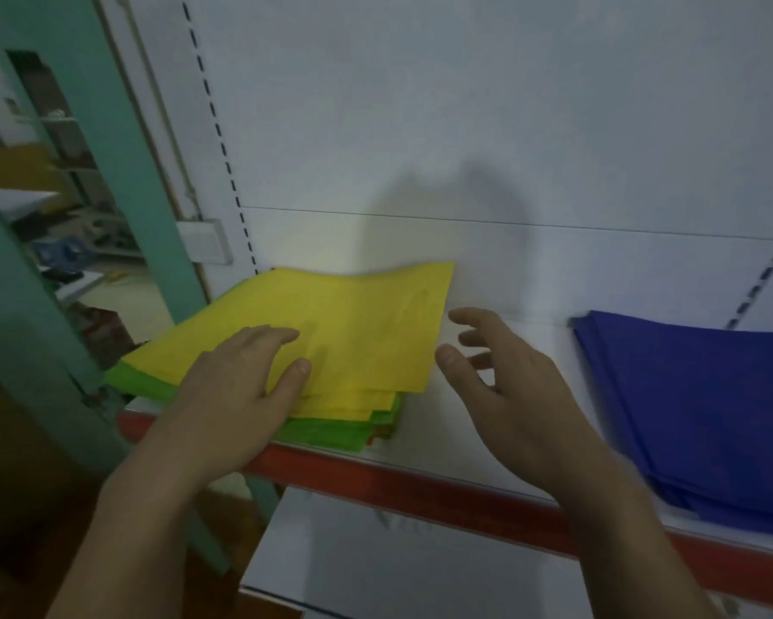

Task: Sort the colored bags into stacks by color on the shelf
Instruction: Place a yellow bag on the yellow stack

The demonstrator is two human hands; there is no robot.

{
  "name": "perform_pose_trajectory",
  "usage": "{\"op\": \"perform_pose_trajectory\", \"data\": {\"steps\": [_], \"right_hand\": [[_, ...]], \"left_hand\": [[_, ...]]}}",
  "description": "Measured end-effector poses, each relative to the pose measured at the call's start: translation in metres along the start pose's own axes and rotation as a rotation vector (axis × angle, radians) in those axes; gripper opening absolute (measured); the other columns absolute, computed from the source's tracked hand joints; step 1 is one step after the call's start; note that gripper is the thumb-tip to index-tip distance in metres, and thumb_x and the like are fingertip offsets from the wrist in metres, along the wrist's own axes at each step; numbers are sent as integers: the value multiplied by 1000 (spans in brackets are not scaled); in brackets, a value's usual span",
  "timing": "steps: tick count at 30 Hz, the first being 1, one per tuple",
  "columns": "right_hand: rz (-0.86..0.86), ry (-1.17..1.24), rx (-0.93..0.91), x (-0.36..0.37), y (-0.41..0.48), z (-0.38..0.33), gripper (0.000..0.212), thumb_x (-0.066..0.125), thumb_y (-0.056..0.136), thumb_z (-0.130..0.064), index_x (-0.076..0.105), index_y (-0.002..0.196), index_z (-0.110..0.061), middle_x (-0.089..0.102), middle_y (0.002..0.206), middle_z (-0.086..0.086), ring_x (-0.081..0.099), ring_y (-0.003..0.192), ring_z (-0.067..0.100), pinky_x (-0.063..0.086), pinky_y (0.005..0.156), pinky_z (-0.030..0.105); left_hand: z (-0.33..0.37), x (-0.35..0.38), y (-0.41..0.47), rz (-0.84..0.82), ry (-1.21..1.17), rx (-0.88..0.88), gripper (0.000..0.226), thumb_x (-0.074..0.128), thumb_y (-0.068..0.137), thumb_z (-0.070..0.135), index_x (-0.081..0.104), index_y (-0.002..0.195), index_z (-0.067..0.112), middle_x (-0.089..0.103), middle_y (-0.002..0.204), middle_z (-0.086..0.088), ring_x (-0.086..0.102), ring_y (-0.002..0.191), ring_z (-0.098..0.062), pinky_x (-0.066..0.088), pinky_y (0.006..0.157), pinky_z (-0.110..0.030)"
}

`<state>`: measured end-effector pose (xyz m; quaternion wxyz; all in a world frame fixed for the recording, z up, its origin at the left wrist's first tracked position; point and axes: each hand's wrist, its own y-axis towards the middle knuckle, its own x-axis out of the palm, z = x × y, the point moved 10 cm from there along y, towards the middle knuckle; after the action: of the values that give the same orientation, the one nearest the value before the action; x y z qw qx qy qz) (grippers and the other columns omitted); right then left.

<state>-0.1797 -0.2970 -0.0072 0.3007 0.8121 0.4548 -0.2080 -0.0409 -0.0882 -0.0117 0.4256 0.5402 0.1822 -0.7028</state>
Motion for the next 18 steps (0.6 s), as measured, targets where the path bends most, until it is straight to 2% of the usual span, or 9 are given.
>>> {"op": "perform_pose_trajectory", "data": {"steps": [2,5,8,11,13,15,17,18], "right_hand": [[16,75,64,16,7,0,46,41,95,-60,41,138,-43,61,110,-16,62,93,-2,45,74,18],[129,138,84,24,8,-4,34,48,95,-53,48,128,-42,66,86,-7,65,78,7,48,67,25],[299,227,78,16,5,-8,16,60,95,-35,59,110,-37,64,72,3,64,67,18,53,62,32],[390,382,66,11,1,-14,12,63,95,-15,66,100,-25,60,69,11,61,62,25,49,54,22],[398,442,76,15,1,-17,14,62,94,-7,68,97,-20,56,67,12,58,60,23,48,54,19],[393,432,92,22,3,-18,16,62,93,-5,69,93,-19,53,66,10,55,60,18,47,55,23],[399,380,122,29,6,-16,15,64,92,-10,70,89,-24,59,72,0,56,64,14,46,57,31],[399,361,144,32,7,-14,10,66,92,-17,70,90,-26,64,82,-4,58,68,15,47,58,32]], "left_hand": [[-20,13,7,-68,58,-48,80,8,87,76,43,144,33,45,149,7,36,140,-17,22,116,-55],[-7,28,14,-122,41,60,79,0,85,75,44,141,39,49,140,16,40,134,-10,8,120,-54],[14,31,16,-153,-82,210,71,3,86,73,46,135,42,52,131,25,46,126,-3,13,120,-50],[2,30,18,-209,-155,286,66,14,89,75,47,136,42,50,133,29,45,124,3,33,112,-39],[-19,21,23,-173,-178,268,66,20,87,75,48,136,40,47,135,27,44,125,2,40,105,-31],[-45,13,31,-83,-52,200,72,20,82,73,46,139,38,45,143,14,37,136,-11,37,110,-39],[-64,15,35,-107,87,106,80,15,78,75,39,145,38,40,151,5,28,144,-22,29,115,-49],[-67,19,35,-143,111,90,84,11,76,77,37,145,38,38,152,4,27,144,-22,29,114,-51]]}}
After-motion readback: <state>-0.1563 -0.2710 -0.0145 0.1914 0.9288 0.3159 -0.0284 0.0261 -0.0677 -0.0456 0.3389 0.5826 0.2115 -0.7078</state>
